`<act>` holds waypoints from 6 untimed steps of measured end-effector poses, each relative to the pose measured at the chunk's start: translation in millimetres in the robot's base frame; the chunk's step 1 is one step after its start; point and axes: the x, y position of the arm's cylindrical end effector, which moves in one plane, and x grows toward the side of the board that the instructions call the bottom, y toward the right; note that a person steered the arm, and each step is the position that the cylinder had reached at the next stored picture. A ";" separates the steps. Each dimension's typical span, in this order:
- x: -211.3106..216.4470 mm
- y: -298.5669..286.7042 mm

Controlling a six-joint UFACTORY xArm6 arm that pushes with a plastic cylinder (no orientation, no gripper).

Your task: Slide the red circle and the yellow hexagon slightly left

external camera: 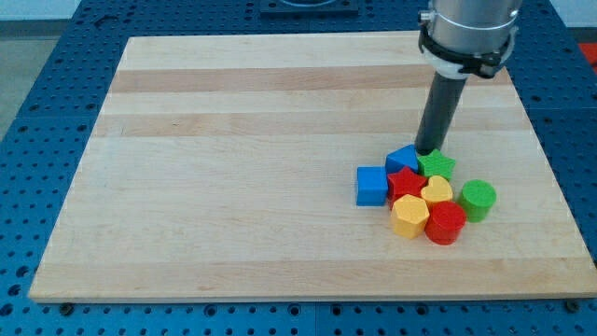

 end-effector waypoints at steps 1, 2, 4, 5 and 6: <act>-21.4 58.6; -27.9 101.3; 90.1 114.8; 146.4 90.7; 169.5 81.7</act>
